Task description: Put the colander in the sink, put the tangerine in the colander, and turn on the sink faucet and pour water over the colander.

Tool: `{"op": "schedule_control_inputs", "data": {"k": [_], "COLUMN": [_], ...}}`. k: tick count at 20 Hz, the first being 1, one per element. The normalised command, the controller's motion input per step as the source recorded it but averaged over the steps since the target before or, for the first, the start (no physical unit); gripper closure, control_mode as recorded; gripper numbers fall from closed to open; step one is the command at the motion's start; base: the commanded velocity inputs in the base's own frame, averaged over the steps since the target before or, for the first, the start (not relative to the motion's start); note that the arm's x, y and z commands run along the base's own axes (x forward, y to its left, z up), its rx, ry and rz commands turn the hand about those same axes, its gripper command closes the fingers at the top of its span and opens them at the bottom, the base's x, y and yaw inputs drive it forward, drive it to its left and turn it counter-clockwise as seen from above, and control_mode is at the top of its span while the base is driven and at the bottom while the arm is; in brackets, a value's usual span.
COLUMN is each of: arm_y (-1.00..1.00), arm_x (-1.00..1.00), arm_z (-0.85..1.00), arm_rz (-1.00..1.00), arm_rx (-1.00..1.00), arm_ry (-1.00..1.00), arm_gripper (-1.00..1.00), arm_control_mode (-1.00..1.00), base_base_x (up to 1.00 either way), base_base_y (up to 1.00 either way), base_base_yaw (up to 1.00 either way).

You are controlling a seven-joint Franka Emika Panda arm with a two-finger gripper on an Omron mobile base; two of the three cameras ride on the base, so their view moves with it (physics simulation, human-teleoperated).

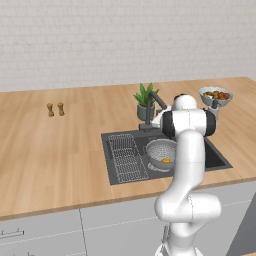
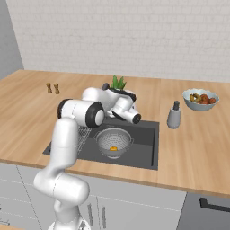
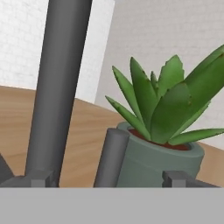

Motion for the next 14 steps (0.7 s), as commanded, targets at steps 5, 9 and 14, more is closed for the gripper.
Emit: {"op": "schedule_control_inputs", "data": {"k": [5,9,14], "arm_y": [0.00,0.00,0.00], "arm_x": [0.22,0.13,0.10], "arm_z": [0.02,0.01,0.01], "arm_rz": [0.00,0.00,0.00], "arm_rx": [0.00,0.00,0.00], "arm_ry": [0.00,0.00,0.00], "arm_gripper": [1.00,1.00,1.00], "arm_control_mode": [-1.00,-1.00,-1.00], "base_base_x": [0.00,0.00,0.00], "base_base_y": [0.00,0.00,0.00], "base_base_yaw": [0.00,0.00,0.00]}}
